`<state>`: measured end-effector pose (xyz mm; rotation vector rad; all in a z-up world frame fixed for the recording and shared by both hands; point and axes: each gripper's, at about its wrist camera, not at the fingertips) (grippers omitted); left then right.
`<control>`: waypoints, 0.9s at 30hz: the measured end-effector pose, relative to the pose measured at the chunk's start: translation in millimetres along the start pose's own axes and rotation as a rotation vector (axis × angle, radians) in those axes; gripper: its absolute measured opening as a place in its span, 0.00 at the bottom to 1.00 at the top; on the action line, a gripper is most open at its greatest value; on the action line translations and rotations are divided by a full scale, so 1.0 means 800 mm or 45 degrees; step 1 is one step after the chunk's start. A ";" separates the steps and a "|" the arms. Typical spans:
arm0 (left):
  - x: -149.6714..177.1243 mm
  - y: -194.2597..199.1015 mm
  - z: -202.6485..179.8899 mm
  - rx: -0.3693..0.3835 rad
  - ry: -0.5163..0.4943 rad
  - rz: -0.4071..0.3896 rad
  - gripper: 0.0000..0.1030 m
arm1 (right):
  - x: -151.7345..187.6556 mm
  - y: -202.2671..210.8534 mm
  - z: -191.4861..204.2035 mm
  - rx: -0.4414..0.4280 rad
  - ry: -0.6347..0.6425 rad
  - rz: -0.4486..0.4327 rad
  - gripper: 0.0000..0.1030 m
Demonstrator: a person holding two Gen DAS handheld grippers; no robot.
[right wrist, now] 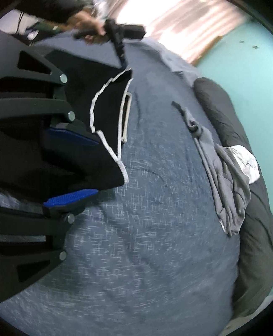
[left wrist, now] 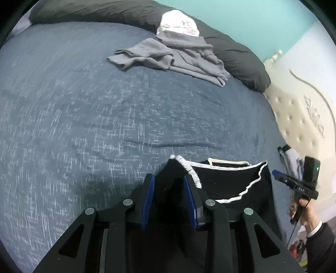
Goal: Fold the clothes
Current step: 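Lay the hem over the collar with both grippers and release, then grasp the white-trimmed folded edge with both grippers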
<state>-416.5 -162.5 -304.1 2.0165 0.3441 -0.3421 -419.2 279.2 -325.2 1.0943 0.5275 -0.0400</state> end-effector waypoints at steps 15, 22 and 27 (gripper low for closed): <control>0.006 -0.015 -0.002 -0.106 -0.061 0.008 0.04 | -0.003 -0.045 0.003 0.205 0.062 0.031 0.05; 0.005 0.016 0.011 -0.103 0.007 -0.066 0.03 | 0.003 0.001 -0.013 0.159 -0.062 -0.132 0.03; 0.004 0.019 0.030 -0.095 0.080 -0.065 0.03 | 0.006 0.018 -0.025 0.125 -0.136 -0.191 0.03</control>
Point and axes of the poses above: each gripper's, at about its wrist camera, not at the fingertips, and y roughly against the way its jaws point, z to its left, x to its underside, and after that the axes turned 6 degrees about z, right-handed
